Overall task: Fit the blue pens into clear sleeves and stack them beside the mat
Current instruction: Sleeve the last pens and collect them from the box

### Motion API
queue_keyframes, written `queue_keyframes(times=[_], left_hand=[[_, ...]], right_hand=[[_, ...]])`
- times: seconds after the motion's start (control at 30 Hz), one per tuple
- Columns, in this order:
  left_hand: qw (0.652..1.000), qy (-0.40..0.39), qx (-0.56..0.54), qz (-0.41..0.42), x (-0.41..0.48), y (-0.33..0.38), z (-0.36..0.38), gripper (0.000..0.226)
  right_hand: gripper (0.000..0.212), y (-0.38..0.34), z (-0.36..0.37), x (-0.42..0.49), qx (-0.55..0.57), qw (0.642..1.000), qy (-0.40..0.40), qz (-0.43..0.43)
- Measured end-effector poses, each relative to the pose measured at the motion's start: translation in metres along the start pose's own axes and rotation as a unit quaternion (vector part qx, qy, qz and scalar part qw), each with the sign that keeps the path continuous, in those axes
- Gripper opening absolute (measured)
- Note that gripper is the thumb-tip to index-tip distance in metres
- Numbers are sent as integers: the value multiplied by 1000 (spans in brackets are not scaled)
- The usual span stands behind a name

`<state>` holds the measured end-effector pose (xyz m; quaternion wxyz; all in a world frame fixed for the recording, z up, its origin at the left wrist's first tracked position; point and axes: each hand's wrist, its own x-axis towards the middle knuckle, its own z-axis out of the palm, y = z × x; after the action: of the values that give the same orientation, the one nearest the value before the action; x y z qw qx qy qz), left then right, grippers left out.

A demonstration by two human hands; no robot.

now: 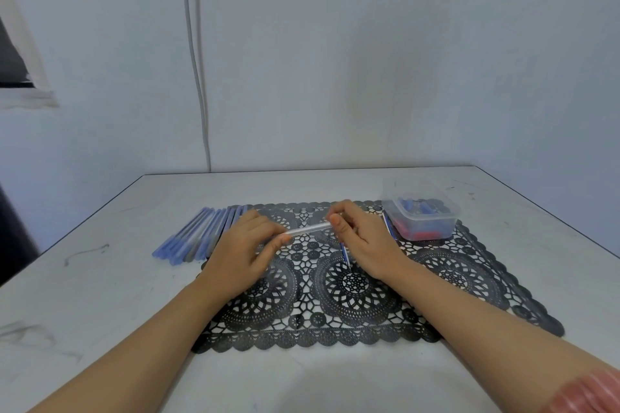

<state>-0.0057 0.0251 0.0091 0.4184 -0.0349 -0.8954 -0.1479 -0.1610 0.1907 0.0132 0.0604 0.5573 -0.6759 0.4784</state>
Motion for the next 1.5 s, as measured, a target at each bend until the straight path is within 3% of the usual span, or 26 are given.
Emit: queue_keyframes(times=[0.1, 0.27, 0.47, 0.67, 0.93, 1.3, 1.5], left_hand=[[1000, 4, -3, 2, 0, 0, -1, 41], [1000, 5, 2, 11, 0, 2, -1, 39], [1000, 18, -1, -3, 0, 0, -2, 40], [999, 37, 32, 18, 2, 4, -5, 35], [994, 49, 85, 43, 2, 6, -6, 31], [998, 40, 32, -40, -1, 4, -6, 31], [985, 61, 97, -128, 0, 1, -11, 21]], right_hand=[[15, -1, 0, 1, -15, 999, 1, -32], [36, 0, 0, 0, -16, 999, 19, -24], [13, 2, -1, 0, -9, 999, -12, -38], [24, -2, -4, 0, 33, 999, -35, 3], [33, -3, -4, 0, 168, 981, -56, 77], [28, 2, -6, 3, 31, 991, 79, 106], [26, 8, -7, 3, -59, 988, 45, 135]])
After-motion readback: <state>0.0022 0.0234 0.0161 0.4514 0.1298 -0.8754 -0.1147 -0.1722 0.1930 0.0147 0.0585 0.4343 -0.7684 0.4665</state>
